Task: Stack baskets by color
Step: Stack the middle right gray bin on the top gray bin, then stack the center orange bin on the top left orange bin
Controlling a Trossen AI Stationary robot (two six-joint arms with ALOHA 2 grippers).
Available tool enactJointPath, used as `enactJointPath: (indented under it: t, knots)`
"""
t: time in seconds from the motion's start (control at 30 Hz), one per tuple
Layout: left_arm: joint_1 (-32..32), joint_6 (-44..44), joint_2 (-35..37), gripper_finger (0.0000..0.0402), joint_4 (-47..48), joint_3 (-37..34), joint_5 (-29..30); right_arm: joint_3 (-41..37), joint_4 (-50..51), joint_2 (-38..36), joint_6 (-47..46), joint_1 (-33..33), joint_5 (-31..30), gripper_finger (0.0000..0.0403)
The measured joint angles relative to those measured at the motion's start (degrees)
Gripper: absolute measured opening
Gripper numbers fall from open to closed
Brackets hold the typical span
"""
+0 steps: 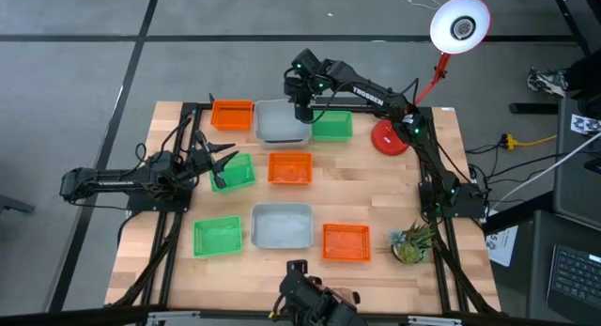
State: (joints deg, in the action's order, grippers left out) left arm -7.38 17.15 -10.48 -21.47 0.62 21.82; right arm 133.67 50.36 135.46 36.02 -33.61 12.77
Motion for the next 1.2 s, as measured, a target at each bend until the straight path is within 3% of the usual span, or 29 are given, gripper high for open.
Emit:
enactJointPath:
  t: [0.5, 0.87, 1.07, 1.2]
  knots:
    - [0.01, 0.0, -0.01, 0.01, 0.01, 0.0, 0.0, 0.0, 1.88, -0.02, -1.1, -0.04, 0.31, 0.0005]
    - [0.01, -0.02, -0.01, 0.01, 0.01, 0.0, 0.0, 0.0, 1.85, -0.11, -1.1, -0.09, 0.4, 0.0081]
    - [0.02, -0.02, 0.0, 0.01, 0.02, 0.0, 0.0, 0.44, 1.93, -0.24, -1.39, -0.09, 0.58, 0.0103]
    - [0.01, -0.02, -0.02, 0.01, 0.01, 0.0, 0.0, 1.4, 4.68, -1.93, -4.7, 1.15, 8.76, 0.0104]
